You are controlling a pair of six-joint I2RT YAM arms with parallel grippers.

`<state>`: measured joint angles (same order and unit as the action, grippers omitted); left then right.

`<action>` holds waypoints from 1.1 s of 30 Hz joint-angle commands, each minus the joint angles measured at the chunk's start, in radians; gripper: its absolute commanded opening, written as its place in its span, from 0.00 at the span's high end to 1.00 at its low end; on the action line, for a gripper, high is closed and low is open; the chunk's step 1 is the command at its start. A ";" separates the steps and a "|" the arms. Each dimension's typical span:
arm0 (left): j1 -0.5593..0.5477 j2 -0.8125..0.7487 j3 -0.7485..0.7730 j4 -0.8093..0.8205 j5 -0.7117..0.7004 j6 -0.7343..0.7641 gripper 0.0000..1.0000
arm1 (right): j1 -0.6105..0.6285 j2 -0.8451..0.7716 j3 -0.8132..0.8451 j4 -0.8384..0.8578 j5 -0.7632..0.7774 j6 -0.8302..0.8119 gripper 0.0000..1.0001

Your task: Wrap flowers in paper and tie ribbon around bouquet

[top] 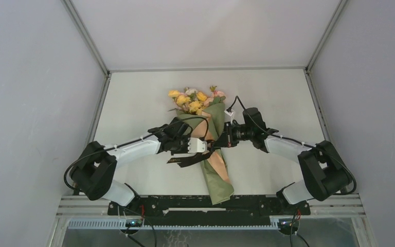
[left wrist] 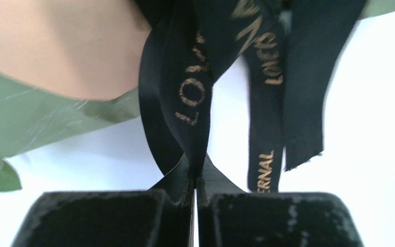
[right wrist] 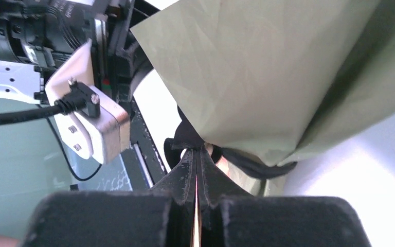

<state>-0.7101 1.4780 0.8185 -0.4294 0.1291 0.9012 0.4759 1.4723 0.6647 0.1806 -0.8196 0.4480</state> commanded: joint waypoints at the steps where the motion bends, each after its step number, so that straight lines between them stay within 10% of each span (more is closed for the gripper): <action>1: 0.013 -0.047 0.010 0.018 -0.085 0.064 1.00 | 0.004 -0.071 0.052 -0.207 0.108 -0.106 1.00; 33: 0.030 -0.214 -0.076 -0.169 -0.037 0.108 1.00 | -0.039 -0.100 0.156 -0.429 0.350 -0.233 1.00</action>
<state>-0.6884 1.2976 0.7822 -0.6346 0.1516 0.9745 0.4500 1.3750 0.7849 -0.2581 -0.5285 0.2253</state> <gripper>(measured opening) 0.005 0.006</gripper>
